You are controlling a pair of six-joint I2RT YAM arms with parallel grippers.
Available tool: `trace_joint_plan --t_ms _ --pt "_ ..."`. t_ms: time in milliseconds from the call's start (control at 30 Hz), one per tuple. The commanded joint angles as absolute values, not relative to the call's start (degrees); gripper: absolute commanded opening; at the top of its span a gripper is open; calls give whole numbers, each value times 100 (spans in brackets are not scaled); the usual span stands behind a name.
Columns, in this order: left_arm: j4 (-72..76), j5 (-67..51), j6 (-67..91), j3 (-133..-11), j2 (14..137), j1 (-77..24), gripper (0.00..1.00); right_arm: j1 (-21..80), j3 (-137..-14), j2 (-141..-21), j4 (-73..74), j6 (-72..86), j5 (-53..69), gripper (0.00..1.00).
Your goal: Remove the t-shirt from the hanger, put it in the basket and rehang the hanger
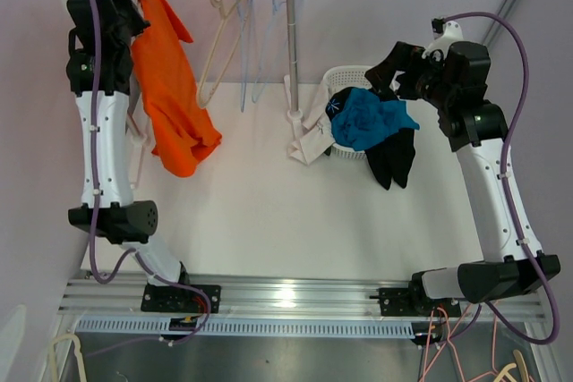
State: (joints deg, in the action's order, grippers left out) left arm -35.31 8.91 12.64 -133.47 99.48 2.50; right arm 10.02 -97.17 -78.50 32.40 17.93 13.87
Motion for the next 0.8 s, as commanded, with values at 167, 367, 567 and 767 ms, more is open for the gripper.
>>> trace_joint_plan --t_ms 167,367,567,767 --pt "-4112 2098 1809 -12675 8940 -342 1 2123 -8948 -6944 1979 1031 3023 99" --pt "-4667 2601 2267 -11972 7878 -737 1 3944 -8439 -6592 1610 255 3357 100" --pt "-4703 2970 2408 -10794 6962 -1422 1 5570 -7498 -6626 1 553 3016 100" --pt "-4922 3234 2610 -10214 6399 -1959 1 6881 -6873 -7215 -1352 414 1497 99"
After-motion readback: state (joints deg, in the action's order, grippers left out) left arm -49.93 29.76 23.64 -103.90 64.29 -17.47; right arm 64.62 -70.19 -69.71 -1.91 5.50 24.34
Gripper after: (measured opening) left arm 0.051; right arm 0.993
